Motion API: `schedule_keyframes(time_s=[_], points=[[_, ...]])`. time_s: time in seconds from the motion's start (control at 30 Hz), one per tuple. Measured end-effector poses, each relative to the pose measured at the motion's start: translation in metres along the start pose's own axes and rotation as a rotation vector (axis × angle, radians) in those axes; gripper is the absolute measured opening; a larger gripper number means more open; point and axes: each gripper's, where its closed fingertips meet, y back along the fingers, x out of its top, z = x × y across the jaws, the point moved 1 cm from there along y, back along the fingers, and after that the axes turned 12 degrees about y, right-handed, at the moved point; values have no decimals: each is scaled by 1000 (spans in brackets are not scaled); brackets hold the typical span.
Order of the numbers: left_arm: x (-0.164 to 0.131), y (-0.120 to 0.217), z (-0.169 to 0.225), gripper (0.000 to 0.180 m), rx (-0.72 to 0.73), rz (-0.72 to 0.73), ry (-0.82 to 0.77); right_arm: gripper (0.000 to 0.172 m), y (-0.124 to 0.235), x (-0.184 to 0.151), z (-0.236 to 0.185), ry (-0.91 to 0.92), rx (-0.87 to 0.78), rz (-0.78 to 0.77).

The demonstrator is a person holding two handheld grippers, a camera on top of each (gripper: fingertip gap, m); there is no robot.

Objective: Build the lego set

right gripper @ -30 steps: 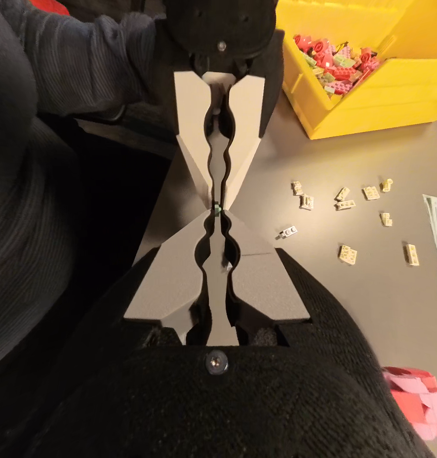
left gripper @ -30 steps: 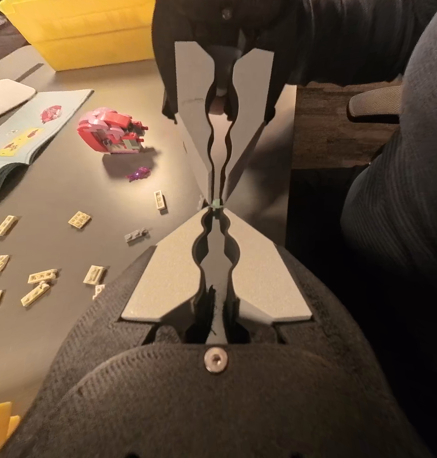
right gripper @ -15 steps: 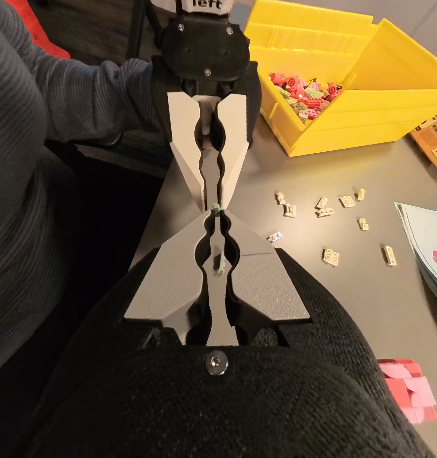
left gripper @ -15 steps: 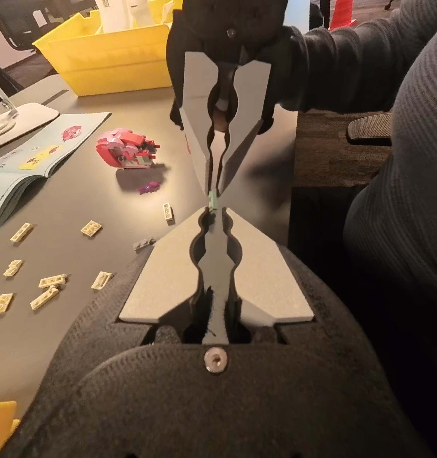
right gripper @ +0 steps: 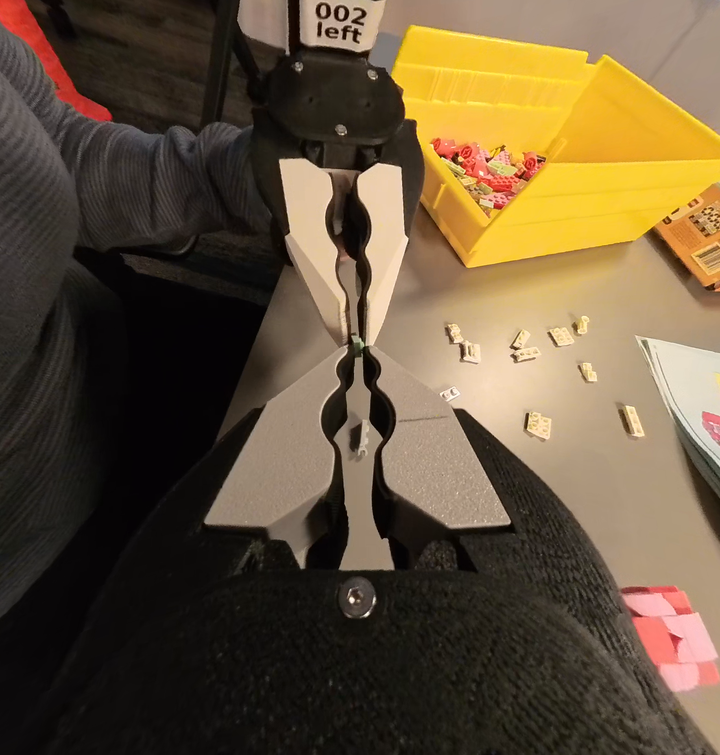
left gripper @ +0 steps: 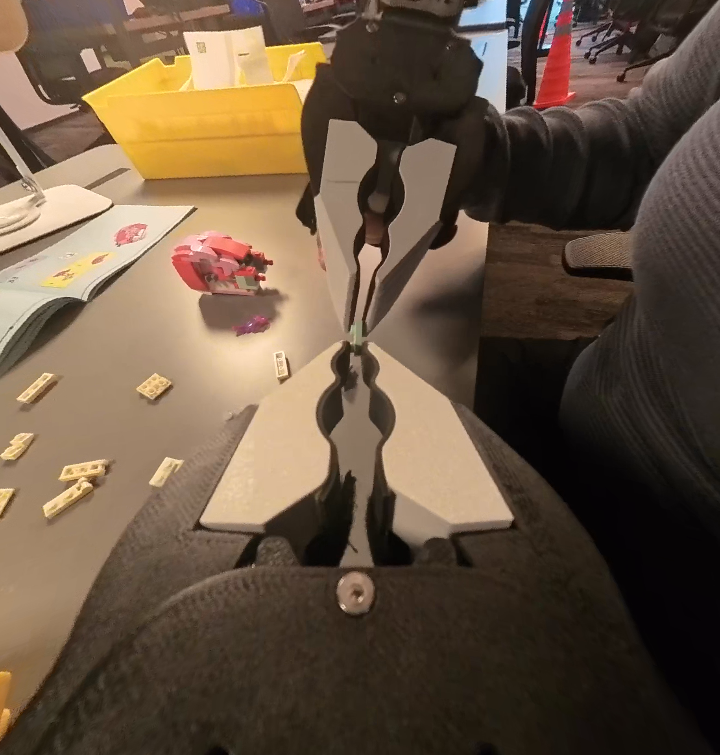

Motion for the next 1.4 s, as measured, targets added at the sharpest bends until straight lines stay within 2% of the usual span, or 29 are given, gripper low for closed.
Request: schedule_keyframes(time_s=[0.13,0.23,0.33,0.7,0.83,0.93,1.07,1.27,1.4], points=[[-1,2,-1,4,-9,-6,24,9,4,-4,4,-138,15,33],[-2,3,0,4,-18,-16,24,13,7,-34,-3,-267,108,-109],[-3,3,0,4,-24,-24,25,10,5,-54,-9,-256,122,-194],[-9,1,2,4,-30,-70,9,10,-7,-55,-10,-249,145,-199],[-15,-1,2,4,-20,-112,-6,1,-11,-60,-9,-253,197,-309],[-19,-2,2,4,-9,-143,-19,4,-12,-61,-7,-266,225,-382],[-21,-3,3,4,-10,-163,-26,5,-16,-54,-3,-254,241,-383],[-22,-3,3,4,-12,-169,-31,6,-19,-64,-7,-252,288,-452],[-23,-3,-1,4,6,-177,-7,3,-22,-58,1,-335,237,-371]])
